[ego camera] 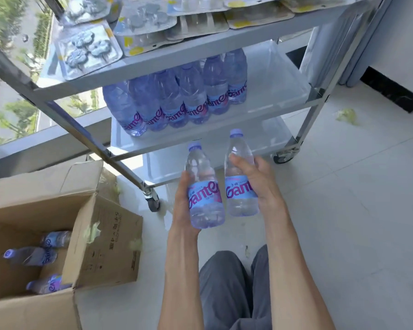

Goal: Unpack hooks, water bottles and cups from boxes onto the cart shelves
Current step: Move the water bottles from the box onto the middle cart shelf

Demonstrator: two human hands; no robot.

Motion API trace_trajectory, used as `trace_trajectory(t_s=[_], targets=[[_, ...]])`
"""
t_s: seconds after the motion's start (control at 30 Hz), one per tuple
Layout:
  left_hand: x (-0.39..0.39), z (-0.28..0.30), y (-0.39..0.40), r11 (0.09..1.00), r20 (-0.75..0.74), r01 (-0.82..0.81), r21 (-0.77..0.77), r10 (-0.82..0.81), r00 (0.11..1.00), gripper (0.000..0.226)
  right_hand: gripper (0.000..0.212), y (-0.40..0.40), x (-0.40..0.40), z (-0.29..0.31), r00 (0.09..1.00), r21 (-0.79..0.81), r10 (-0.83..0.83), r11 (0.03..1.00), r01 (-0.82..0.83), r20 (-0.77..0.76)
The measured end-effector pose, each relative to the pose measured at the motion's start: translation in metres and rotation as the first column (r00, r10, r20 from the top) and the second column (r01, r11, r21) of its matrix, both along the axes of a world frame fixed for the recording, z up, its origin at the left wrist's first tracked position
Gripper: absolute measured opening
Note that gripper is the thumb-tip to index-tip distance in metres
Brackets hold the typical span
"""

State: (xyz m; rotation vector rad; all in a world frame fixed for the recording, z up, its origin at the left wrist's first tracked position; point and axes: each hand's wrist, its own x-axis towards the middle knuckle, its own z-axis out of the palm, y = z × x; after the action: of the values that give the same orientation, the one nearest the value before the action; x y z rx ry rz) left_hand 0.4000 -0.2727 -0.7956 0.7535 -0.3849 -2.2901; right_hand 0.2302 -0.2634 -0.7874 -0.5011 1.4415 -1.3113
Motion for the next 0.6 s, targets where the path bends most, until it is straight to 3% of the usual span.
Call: trace_trajectory(t_s=[0.1,0.23,0.37,0.43,0.5,0.6], targets=[[-0.021,0.013,-0.004,0.998,-0.123,-0.002,-0.063,-0.006,0.992,0.054,0.056,-0.009,-0.009,0.008,0.968,0.001,-0.017,1.0,0.018,-0.252],[-0.039,0.018,-0.005,1.0,-0.074,-0.004,-0.015,0.003,0.997,0.06,0.053,-0.008,-0.014,0.019,0.954,-0.04,-0.065,0.998,0.055,-0.294],[-0.044,0.018,-0.002,0.989,-0.109,-0.02,-0.146,0.004,0.994,0.05,0.05,-0.001,-0.021,0.022,0.947,-0.068,-0.096,0.995,0.079,-0.306],[-0.046,0.017,-0.003,0.973,0.025,-0.065,-0.221,0.072,0.997,0.05,0.049,0.003,-0.024,0.022,0.944,-0.087,-0.123,0.991,0.101,-0.305],[-0.047,0.013,-0.008,0.947,0.237,-0.158,-0.28,0.227,0.945,0.062,0.044,0.005,-0.028,0.022,0.942,-0.107,-0.149,0.987,0.122,-0.301],[-0.052,0.02,-0.015,0.928,0.318,-0.182,-0.324,0.288,0.903,0.055,0.04,0.004,-0.037,0.022,0.943,-0.141,-0.176,0.98,0.141,-0.281]])
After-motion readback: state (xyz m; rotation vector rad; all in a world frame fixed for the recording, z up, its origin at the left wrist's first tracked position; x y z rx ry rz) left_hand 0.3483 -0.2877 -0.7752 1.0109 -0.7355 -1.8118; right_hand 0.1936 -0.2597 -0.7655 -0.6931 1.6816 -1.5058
